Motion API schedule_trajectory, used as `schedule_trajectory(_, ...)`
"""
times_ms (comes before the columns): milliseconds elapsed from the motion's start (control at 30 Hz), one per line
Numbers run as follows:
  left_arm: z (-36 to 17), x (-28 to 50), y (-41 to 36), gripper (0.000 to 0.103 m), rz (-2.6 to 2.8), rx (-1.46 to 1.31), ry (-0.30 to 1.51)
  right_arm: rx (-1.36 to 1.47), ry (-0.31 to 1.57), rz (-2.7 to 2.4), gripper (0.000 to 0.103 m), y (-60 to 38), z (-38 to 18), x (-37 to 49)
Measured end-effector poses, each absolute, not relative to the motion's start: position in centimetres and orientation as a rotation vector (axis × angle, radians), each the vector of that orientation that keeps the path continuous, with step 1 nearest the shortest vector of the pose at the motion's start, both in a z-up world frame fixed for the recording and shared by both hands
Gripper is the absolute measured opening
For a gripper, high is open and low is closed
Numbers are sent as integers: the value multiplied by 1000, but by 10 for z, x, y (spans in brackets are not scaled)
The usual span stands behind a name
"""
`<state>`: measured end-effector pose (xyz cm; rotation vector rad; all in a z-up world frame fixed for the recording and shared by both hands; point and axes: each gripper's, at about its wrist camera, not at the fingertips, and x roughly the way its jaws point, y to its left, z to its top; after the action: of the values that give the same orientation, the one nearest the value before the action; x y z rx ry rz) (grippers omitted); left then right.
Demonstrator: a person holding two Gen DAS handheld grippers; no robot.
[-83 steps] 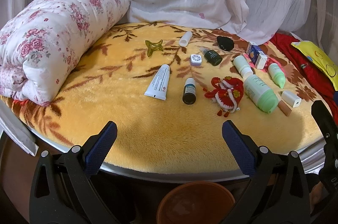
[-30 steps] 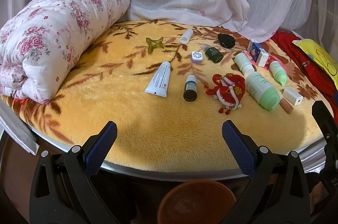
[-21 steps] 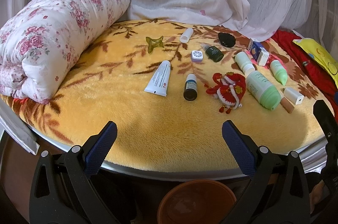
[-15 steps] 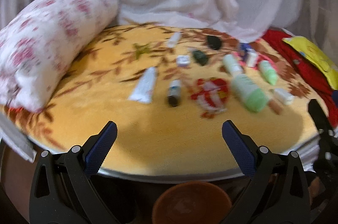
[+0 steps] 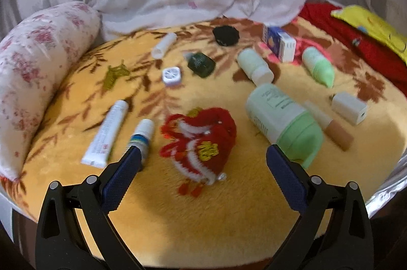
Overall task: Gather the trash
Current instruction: 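Grasp the red knitted ornament with the left tool while the right tool grasps the green lotion bottle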
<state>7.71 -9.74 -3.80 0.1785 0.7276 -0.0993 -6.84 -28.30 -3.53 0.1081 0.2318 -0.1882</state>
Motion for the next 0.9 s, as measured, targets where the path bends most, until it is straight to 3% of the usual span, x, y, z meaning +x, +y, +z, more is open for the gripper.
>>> schedule_trajectory(267, -47, 102, -104, 93, -91, 206, 727, 110, 271, -184, 98, -284, -44, -54)
schedule_trajectory(333, -52, 113, -96, 66, -87, 164, 762, 99, 275, -185, 98, -281, -45, -52)
schedule_trajectory(367, -55, 117, -93, 60, -109, 133, 780, 92, 277, -185, 98, -279, -45, -51)
schedule_trajectory(433, -55, 116, -89, 29, -131, 93, 763, 76, 284, -183, 98, -276, -46, -48)
schedule_trajectory(500, -54, 115, -86, 22, -127, 76, 758, 71, 293, -169, 98, -273, -46, -43)
schedule_trajectory(900, -34, 63, -38, 19, -157, 19, 714, -22, 344, 41, 98, -203, -37, 20)
